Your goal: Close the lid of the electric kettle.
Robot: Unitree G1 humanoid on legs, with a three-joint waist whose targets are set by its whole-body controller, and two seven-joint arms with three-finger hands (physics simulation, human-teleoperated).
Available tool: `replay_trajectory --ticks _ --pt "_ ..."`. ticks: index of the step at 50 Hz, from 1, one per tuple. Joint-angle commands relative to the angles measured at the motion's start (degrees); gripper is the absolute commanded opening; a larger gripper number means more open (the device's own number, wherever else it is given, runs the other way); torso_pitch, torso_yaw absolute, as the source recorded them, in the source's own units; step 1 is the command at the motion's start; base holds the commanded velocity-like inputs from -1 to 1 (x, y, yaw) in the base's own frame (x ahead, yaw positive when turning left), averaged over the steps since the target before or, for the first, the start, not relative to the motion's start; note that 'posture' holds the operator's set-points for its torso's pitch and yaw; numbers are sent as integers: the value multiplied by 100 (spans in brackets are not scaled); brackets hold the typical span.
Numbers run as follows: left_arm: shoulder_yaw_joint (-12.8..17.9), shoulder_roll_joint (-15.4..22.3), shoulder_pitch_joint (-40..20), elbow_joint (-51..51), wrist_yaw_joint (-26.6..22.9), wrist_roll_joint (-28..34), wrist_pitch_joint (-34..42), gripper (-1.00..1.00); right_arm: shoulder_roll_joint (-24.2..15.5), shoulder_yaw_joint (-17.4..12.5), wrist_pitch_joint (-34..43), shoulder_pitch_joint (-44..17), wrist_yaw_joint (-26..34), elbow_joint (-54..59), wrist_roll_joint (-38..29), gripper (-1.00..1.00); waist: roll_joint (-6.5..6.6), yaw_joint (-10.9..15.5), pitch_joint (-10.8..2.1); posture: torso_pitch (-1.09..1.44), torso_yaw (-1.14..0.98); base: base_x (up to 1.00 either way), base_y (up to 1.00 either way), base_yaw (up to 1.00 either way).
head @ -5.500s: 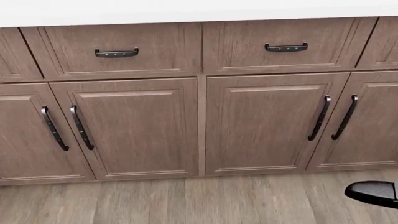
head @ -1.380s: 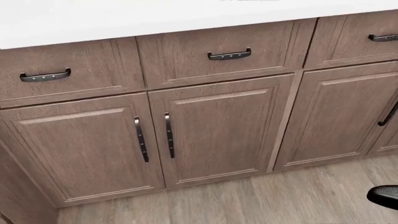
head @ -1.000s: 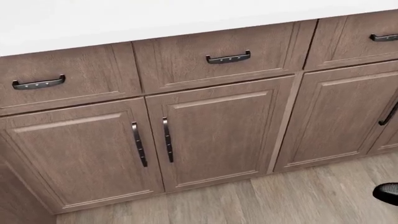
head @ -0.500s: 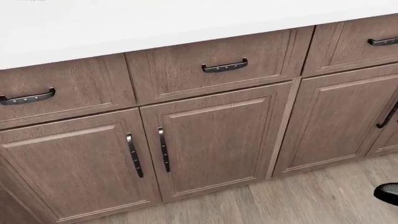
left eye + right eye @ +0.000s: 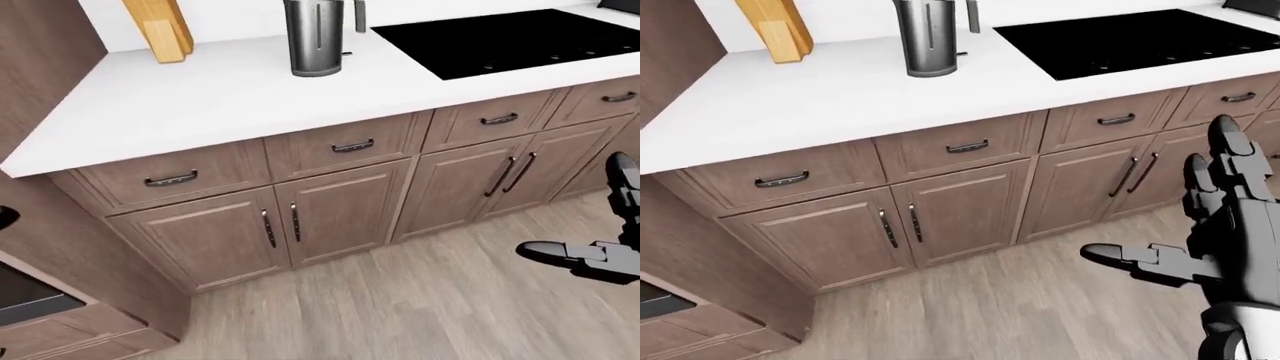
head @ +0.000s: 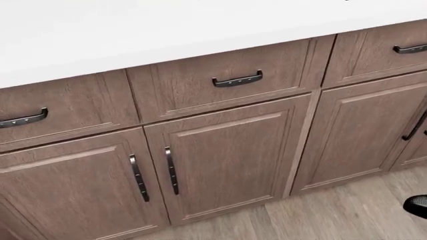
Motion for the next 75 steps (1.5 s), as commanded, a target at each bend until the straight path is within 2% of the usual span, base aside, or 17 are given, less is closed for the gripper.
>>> replay_trajectory --ticks 1,2,3,8,13,22,26,27,35,39,40,42,47,52,60,64,75 --pt "57 92 -43 -23 13 23 -121 100 -58 -39 -126 -45 -22 -109 29 96 181 12 -127 0 0 9 2 0" --pt "47 87 -41 -28 14 22 -123 100 -63 -33 -128 -41 -34 -109 37 96 -87 72 -61 0 0 9 2 0" --pt "33 79 -33 -28 9 42 -135 100 -67 -25 -133 -36 -38 -109 35 96 22 51 -38 0 0 9 2 0" --pt "36 83 -43 -34 19 24 -125 100 -76 -40 -114 -50 -45 -109 49 95 -196 85 -57 0 0 9 2 0" --pt "71 78 -26 3 -13 44 -140 100 -43 -5 -137 -42 -41 -109 17 95 -723 106 -76 0 0 13 2 0" --pt "45 78 -41 -13 7 43 -121 100 -28 99 -144 -42 -34 -109 -94 96 -394 26 28 0 0 19 2 0" --pt "89 106 -44 -15 21 -4 -92 100 -43 74 -117 -60 -37 -109 -63 96 150 -10 -92 0 0 18 2 0" --pt "76 103 -38 -9 20 10 -107 100 -62 59 -114 -60 -49 -109 -37 95 -50 56 -55 0 0 20 2 0" --pt "89 131 -41 1 48 -30 -105 100 -83 15 -114 -46 -86 -109 40 95 -286 110 -20 0 0 18 2 0" --pt "61 124 -46 7 47 -5 -123 100 -130 29 -106 -41 -160 -109 106 95 -731 128 -71 0 0 19 3 0" --pt "46 110 -36 11 35 19 -143 100 -144 35 -112 -28 -188 -109 132 95 -510 61 -56 0 0 18 2 0" --pt "45 109 -43 16 31 26 -144 100 -143 46 -129 -12 -203 -109 136 95 -616 50 -30 0 0 19 2 0" --pt "43 101 -45 9 10 56 -145 100 -50 88 -150 -27 -79 -109 -42 96 -421 9 15 0 0 19 2 0" --pt "25 81 -37 10 -3 81 -162 100 17 85 -121 -84 46 -109 -176 96 64 -55 -152 0 0 18 2 0" --pt "48 79 -37 14 -14 81 -153 100 61 69 -151 -93 112 -109 -214 96 -243 95 -17 0 0 19 2 0" --pt "70 84 -38 13 -23 73 -144 100 79 71 -145 -108 147 -109 -250 95 -669 131 -105 0 0 19 3 0" --pt "50 64 -37 18 -26 103 -146 100 70 161 -156 -100 99 -109 -277 95 -230 -23 12 0 0 19 2 0"
